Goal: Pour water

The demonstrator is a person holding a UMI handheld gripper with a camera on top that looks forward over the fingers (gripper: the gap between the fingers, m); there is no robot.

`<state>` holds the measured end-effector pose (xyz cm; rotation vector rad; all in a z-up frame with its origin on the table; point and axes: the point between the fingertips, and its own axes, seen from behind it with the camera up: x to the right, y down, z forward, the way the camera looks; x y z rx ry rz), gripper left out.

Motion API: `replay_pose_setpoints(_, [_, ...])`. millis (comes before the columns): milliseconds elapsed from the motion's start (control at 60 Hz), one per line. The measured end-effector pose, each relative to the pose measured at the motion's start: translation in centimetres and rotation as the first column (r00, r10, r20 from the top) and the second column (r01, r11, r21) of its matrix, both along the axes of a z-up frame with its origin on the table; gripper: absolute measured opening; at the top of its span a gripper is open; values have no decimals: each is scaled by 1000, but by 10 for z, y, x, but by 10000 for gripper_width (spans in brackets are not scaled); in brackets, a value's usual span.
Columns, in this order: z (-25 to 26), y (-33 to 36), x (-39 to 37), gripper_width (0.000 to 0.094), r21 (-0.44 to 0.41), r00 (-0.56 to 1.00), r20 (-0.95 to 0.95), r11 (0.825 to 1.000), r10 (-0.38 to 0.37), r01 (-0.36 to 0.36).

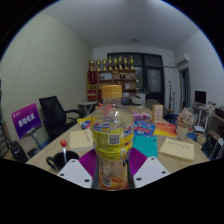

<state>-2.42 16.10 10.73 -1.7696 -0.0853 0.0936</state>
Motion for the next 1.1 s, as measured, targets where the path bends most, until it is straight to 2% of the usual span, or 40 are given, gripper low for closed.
replay_pose_setpoints(83, [-28, 12, 12, 419, -29, 1000, -16, 999, -17, 16])
replay_pose_setpoints(117, [-40, -4, 10, 424, -42, 999, -14, 999, -30, 29])
replay_pose_setpoints(150, [-35, -5, 10, 434, 9, 999, -23, 999, -33, 33])
replay_pose_setpoints(317, [-35, -5, 11, 424, 11, 998, -28, 999, -53, 53])
replay_pose_setpoints(383, [-37, -6, 13, 495, -18, 998, -25, 998, -61, 60])
replay_pose_setpoints(450, [-40, -15, 19, 580, -89, 996, -15, 992, -87, 86])
replay_pose_setpoints(517, [-34, -30, 20, 814, -111, 995, -7, 989, -97, 96])
replay_pose_setpoints(550, [-27, -40, 21, 852, -114, 995, -8, 988, -102, 100])
replay_pose_setpoints(633, [-10, -68, 20, 834, -142, 994, 3, 983, -113, 112])
replay_pose_setpoints(783, [22, -155, 1, 828, -239, 979, 33, 950, -200, 202])
replay_pose_setpoints(933, [58, -246, -54, 828, -316, 978, 15, 927, -210, 204])
replay_pose_setpoints(1100, [98, -328, -116, 823, -332, 978, 11, 922, -207, 199])
